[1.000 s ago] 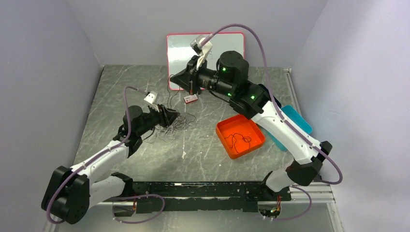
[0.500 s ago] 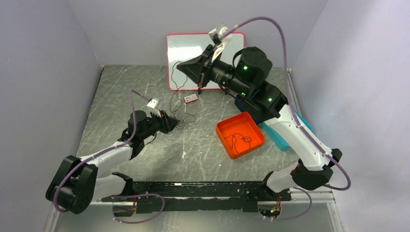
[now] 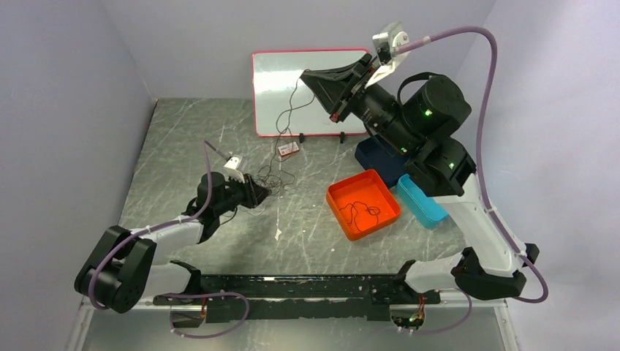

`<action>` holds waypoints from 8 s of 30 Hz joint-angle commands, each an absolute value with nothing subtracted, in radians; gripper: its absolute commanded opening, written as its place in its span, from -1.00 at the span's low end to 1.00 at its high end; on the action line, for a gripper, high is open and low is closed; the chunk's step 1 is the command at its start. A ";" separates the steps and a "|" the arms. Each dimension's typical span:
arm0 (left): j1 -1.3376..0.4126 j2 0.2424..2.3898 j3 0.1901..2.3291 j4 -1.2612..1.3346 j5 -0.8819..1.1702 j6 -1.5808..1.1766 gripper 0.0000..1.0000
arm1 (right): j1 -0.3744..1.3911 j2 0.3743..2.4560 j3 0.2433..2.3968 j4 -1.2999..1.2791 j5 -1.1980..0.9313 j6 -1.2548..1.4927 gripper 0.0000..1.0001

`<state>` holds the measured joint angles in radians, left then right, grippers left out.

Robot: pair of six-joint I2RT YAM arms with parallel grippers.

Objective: Untangle the cables

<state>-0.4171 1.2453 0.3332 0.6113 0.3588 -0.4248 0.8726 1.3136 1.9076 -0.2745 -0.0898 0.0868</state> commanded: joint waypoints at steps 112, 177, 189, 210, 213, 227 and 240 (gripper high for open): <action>-0.422 1.134 0.343 0.407 0.185 -0.399 -0.49 | 0.498 1.165 1.630 -0.629 0.513 -0.003 -1.00; -0.421 1.099 0.339 0.374 0.205 -0.412 -0.51 | 0.399 1.219 0.877 -0.438 0.290 0.379 -1.00; -0.421 1.089 0.341 0.358 0.199 -0.414 -0.52 | 0.372 1.415 0.756 -0.287 0.264 0.409 -1.00; -0.422 1.114 0.352 0.364 0.201 -0.416 -0.51 | 0.354 1.312 0.860 -0.385 0.342 0.352 -0.19; -0.420 1.117 0.355 0.362 0.199 -0.414 -0.52 | 0.356 1.271 0.874 -0.414 0.366 0.343 -0.05; -0.422 1.132 0.360 0.368 0.203 -0.416 -0.52 | 0.353 1.192 0.939 -0.468 0.332 0.311 0.10; -0.421 1.128 0.355 0.362 0.201 -0.417 -0.52 | 0.352 1.380 0.985 -0.694 0.085 0.228 0.12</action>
